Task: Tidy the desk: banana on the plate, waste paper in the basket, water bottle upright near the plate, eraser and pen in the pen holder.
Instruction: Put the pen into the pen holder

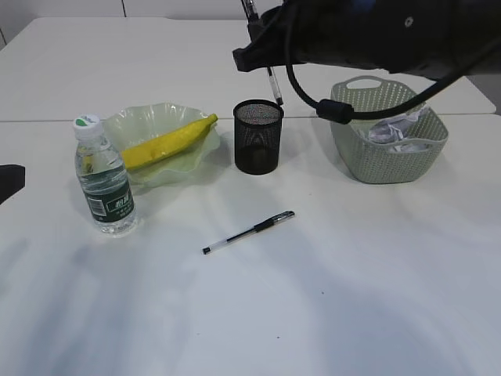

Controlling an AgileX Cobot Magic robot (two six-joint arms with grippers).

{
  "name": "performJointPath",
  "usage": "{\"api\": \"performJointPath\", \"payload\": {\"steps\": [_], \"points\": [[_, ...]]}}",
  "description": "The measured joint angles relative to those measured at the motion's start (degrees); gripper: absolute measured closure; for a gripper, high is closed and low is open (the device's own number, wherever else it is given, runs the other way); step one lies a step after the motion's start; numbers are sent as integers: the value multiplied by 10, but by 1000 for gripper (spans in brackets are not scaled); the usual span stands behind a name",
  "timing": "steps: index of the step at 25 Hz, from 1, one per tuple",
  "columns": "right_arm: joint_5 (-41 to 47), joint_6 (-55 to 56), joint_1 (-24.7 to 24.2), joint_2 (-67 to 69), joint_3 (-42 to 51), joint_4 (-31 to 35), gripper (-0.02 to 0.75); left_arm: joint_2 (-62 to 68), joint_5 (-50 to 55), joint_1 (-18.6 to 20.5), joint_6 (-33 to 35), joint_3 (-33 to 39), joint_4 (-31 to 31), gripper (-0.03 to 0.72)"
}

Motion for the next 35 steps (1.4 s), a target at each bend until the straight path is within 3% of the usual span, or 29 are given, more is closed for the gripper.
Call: {"api": "performJointPath", "payload": {"steps": [15,20,27,35], "points": [[-78,32,-21,60,0,-3,694,6,0,0,0,0,0,181],[-96,113,-38,78,0,-67,694,23,0,0,0,0,1,181],[-131,267,-62,92,0,-219,695,26,0,0,0,0,2,181],[-153,310,-66,119,-24,-281,695,26,0,0,0,0,11,181]]}}
